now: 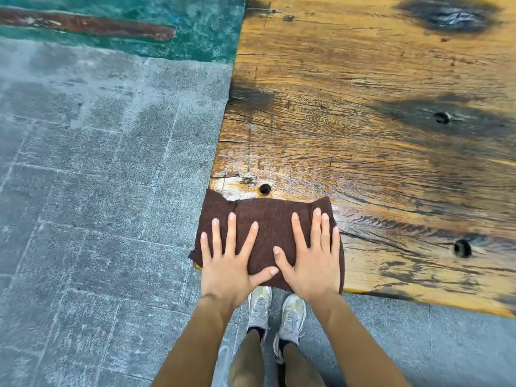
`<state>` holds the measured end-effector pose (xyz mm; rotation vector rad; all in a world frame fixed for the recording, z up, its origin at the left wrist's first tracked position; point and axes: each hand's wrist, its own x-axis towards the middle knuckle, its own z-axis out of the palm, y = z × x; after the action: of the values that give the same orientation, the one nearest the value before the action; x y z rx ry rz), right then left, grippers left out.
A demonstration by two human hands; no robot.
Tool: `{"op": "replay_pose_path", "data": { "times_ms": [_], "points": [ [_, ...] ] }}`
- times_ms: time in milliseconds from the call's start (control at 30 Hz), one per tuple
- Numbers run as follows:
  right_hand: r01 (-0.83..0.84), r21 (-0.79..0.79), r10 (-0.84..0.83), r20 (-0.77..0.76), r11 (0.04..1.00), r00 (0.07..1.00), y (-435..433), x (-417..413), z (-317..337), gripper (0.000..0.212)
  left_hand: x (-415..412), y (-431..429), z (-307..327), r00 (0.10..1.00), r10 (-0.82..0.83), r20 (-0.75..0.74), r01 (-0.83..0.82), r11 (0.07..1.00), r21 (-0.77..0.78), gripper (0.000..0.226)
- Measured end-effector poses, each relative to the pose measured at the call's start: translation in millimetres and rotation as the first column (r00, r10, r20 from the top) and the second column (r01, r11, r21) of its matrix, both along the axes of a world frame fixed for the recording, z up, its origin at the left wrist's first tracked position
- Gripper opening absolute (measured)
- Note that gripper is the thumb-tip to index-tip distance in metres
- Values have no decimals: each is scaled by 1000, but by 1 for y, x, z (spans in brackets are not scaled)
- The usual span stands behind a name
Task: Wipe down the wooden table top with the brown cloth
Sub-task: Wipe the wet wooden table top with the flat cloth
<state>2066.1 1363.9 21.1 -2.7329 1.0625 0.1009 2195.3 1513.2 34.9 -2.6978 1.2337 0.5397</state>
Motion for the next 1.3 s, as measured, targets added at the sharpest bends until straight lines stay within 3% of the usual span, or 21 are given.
{"op": "replay_pose_path", "data": {
  "times_ms": [167, 400, 633, 933, 1133, 1300],
  "points": [
    [10, 20, -10, 1, 1000, 1000, 0, 1, 1, 82, 1, -3, 2, 999, 38, -35, -39, 999, -33, 100],
    [36, -2, -36, 40, 999, 999, -27, 26, -4, 77, 32, -49, -9, 983, 185, -13, -185, 982, -25, 70],
    [39, -34, -36, 96, 999, 995, -125, 118, -13, 77, 124, -137, -23, 973, 233, -10, -231, 960, -158, 73],
    [74, -59, -66, 125, 996, 990, -237, 237, -27, 79, 244, -249, -24, 987, 155, -31, -158, 956, -248, 68],
    [78, 36, -79, 35, 996, 996, -329, 329, -15, 80, 335, -339, -26, 990, 139, -37, -143, 941, -306, 68],
    [115, 10, -115, -6, 993, 993, -400, 397, -7, 80, 413, -421, -25, 993, 100, -67, -117, 933, -341, 68]
  ]
}}
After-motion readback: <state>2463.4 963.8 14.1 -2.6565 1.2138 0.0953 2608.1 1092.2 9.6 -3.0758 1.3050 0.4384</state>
